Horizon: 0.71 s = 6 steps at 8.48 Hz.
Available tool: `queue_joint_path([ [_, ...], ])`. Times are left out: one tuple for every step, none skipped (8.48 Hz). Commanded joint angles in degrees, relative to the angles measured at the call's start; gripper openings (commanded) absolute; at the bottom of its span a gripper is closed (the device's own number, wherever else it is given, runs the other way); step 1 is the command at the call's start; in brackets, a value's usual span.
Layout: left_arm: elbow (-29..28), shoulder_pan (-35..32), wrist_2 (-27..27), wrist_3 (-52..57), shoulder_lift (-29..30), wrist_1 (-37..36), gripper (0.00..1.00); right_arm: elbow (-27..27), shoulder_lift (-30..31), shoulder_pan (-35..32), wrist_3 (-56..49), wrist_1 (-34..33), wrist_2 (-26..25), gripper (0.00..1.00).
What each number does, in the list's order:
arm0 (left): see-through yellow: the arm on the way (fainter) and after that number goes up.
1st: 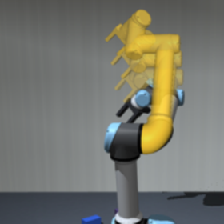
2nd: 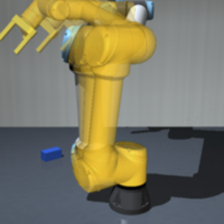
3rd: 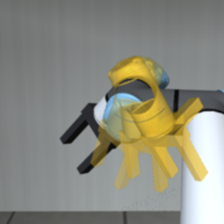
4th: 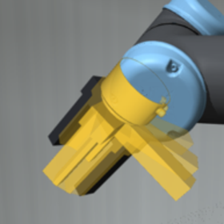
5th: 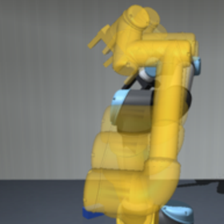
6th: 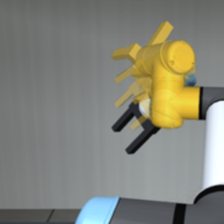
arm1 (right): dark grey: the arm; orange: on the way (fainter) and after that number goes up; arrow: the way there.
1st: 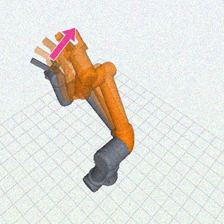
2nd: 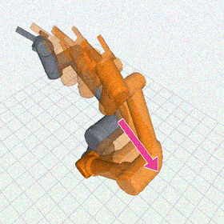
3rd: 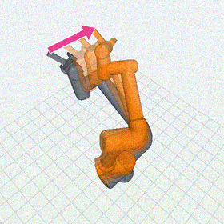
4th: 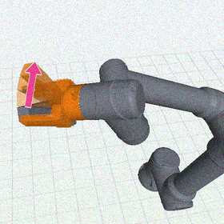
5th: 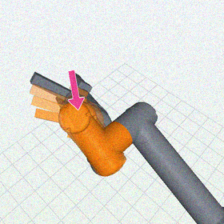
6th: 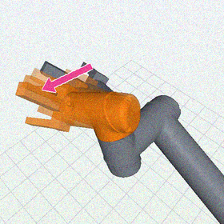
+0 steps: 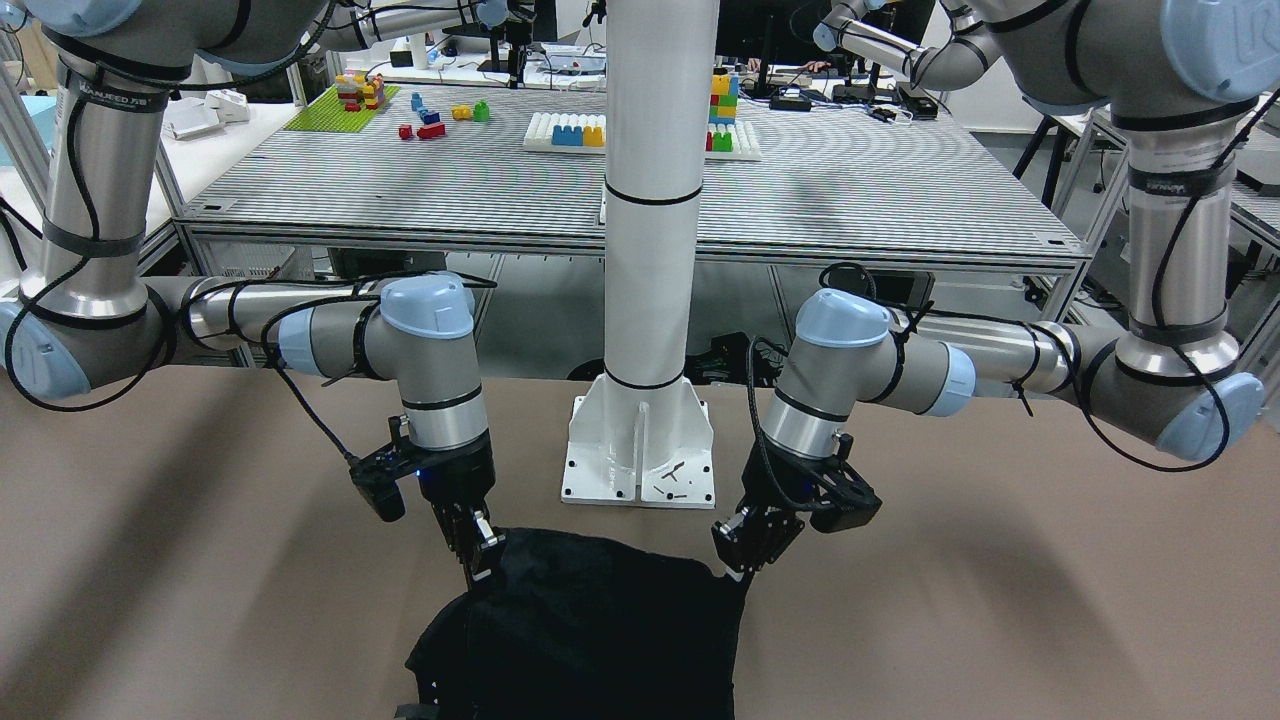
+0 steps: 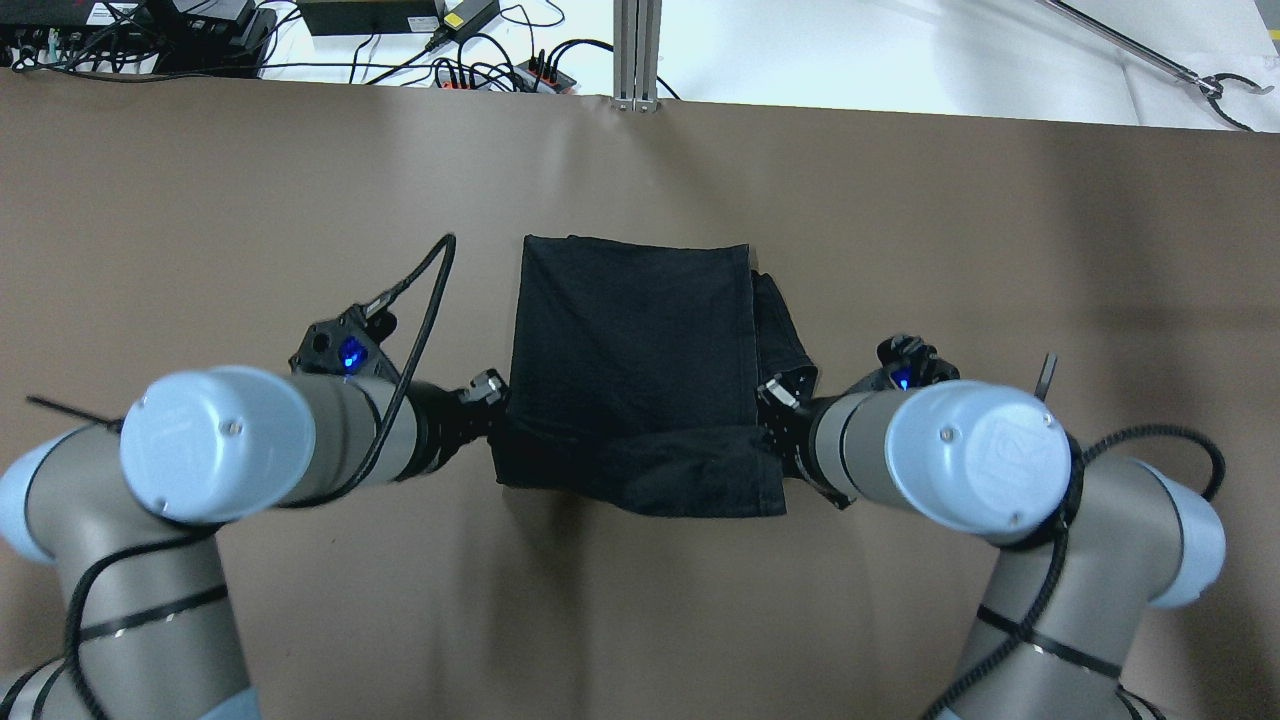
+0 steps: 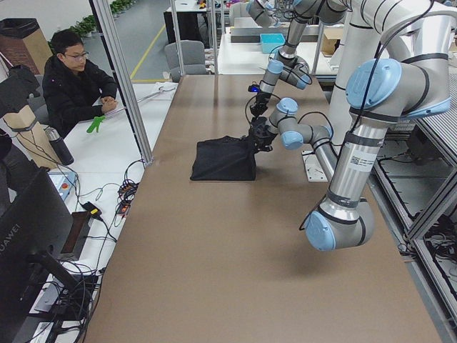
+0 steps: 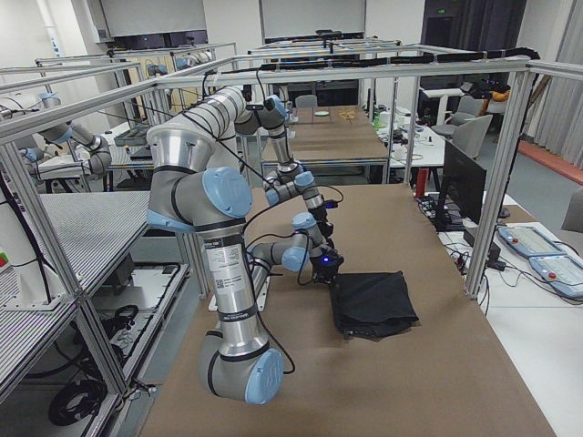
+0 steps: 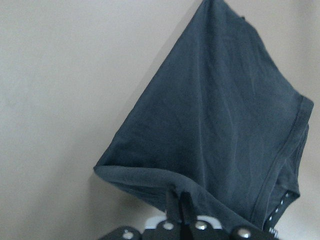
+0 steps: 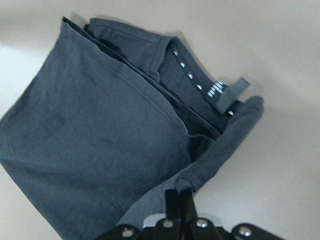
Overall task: Fold clothes
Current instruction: 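Lift the near edge with both grippers and fold it toward the far edge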
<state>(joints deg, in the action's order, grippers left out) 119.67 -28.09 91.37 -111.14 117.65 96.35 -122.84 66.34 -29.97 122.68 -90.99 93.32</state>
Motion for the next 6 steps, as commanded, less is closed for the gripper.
queue_joint_path([
  [-14.50, -10.20, 5.47, 4.87, 10.46, -0.38, 0.00, 10.48, -5.68, -8.08, -6.11, 2.56, 3.97, 0.00],
  [-20.47, -11.88, 5.48, 5.75, 13.89, 0.32, 0.00, 15.13, -6.65, -9.48, -7.09, 6.84, 4.15, 0.00],
  [-27.49, -13.46, 5.57, 6.72, 16.45, 2.77, 0.00, 21.26, -8.75, -11.50, -10.06, 10.28, 5.97, 0.00],
  [-38.27, -15.13, 5.57, 7.69, 19.61, 10.27, 0.00, 29.33, -13.03, -14.39, -13.39, 13.01, 8.08, 0.00],
  [-50.56, -16.72, 5.48, 8.91, 22.86, 19.57, 0.00, 39.94, -18.65, -16.68, -17.78, 17.56, 9.23, 0.00],
  [-59.73, -17.25, 4.52, 11.10, 24.98, 27.32, 0.53, 50.57, -22.88, -17.66, -22.96, 24.30, 8.72, 0.90],
])
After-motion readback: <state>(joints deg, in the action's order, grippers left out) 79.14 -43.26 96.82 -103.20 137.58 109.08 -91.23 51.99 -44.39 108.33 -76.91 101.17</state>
